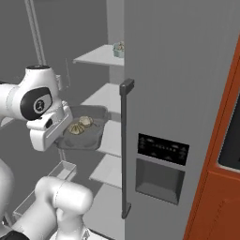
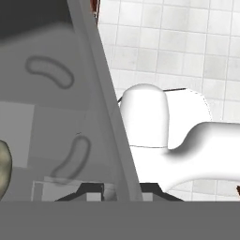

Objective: Place two dumplings into each of the tupperware containers and then place the containers in the fridge.

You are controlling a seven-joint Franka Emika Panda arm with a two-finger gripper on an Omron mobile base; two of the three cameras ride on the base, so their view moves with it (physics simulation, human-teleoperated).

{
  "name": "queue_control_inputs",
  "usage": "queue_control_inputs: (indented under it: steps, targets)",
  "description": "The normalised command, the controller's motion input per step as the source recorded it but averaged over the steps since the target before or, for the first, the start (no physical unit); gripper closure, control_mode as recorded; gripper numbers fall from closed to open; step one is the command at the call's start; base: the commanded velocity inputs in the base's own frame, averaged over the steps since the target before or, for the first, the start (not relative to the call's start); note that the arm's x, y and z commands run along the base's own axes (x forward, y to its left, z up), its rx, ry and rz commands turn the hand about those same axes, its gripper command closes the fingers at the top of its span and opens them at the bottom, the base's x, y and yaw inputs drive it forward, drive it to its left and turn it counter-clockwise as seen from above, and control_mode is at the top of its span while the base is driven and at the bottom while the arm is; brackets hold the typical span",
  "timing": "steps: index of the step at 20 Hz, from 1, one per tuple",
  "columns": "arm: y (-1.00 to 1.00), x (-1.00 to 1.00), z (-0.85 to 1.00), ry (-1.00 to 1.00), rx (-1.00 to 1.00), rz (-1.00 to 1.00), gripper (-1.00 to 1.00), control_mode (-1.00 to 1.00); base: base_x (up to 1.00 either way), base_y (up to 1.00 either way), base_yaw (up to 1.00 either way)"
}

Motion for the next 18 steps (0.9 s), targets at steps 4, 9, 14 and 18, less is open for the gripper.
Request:
queue_control_inputs:
  steps: [4,9,14,18]
  targets:
    - [0.0,0.0,0.0,0.0,0.0,0.0,1.0,1.0,0.62,-0.08,0.03]
    - [0.0,0.0,0.0,0.0,0.0,0.0,1.0,1.0,0.28,0.01,0.0]
    - [0.0,0.0,0.0,0.0,0.0,0.0,1.0,1.0,0.01,0.01,0.0]
    - [0.0,0.01,-0.02,0.0,0.0,0.0,1.0,-1.0,0.0,0.0,0.0]
